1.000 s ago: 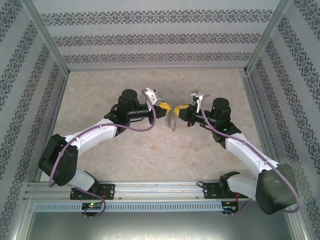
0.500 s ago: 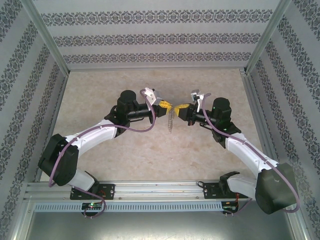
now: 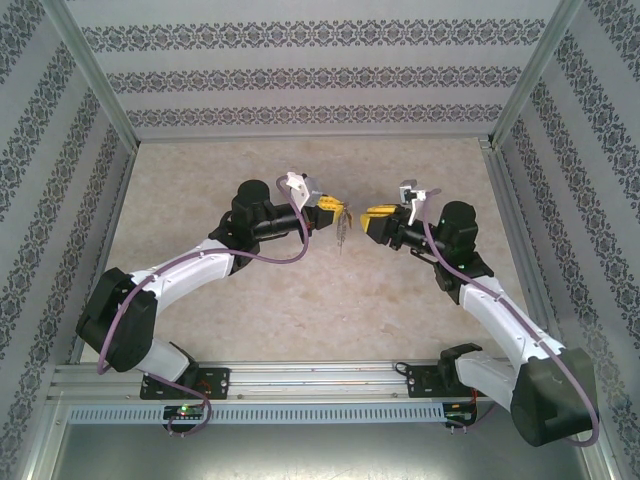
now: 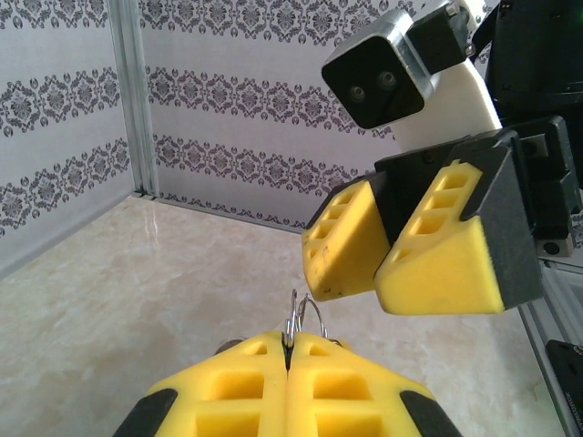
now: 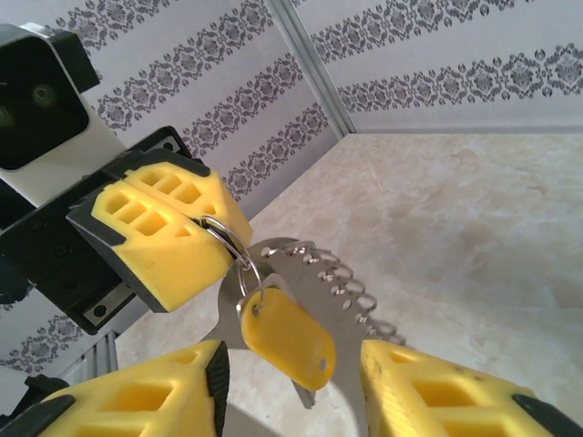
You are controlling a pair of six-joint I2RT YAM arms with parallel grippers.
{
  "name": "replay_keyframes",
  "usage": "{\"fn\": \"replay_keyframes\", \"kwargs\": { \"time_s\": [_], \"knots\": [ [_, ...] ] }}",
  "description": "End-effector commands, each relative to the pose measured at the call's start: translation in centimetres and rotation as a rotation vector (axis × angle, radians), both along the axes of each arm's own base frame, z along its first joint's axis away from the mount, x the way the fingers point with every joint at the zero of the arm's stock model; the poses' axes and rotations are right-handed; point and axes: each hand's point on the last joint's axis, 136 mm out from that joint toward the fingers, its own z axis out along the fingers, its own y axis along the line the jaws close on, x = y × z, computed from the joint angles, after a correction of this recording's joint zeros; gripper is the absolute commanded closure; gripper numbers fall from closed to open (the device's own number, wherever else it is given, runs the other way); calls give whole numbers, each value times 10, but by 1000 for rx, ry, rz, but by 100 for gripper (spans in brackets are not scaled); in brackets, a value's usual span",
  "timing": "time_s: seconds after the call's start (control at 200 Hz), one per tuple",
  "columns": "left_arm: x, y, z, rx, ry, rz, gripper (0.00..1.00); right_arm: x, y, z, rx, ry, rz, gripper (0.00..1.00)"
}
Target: Put the keys on the keyring
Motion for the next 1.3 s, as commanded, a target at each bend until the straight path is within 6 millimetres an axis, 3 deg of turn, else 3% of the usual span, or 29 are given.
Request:
{"fn": "replay_keyframes", "kwargs": {
  "time_s": [0.0, 0.31, 0.595, 0.834, 1.044, 1.294],
  "knots": [
    [-7, -4, 16, -51, -38, -32, 100, -2, 1, 20, 46, -47, 15, 52],
    [-13, -4, 23, -97, 6, -80, 100, -10, 17, 42, 115, -94, 110, 49],
    [-17, -6, 26, -109, 32, -108, 100, -8, 31, 36, 130, -73, 163, 51],
    [-19, -9, 25, -114, 63, -140, 100, -7, 33, 42, 138, -106, 174, 54],
    [-17, -10, 25, -120, 76, -143, 100, -7, 33, 40, 135, -107, 180, 69],
    [-17, -10, 28, -132, 78, -144, 100, -7, 35, 32, 137, -89, 193, 65]
  ]
}}
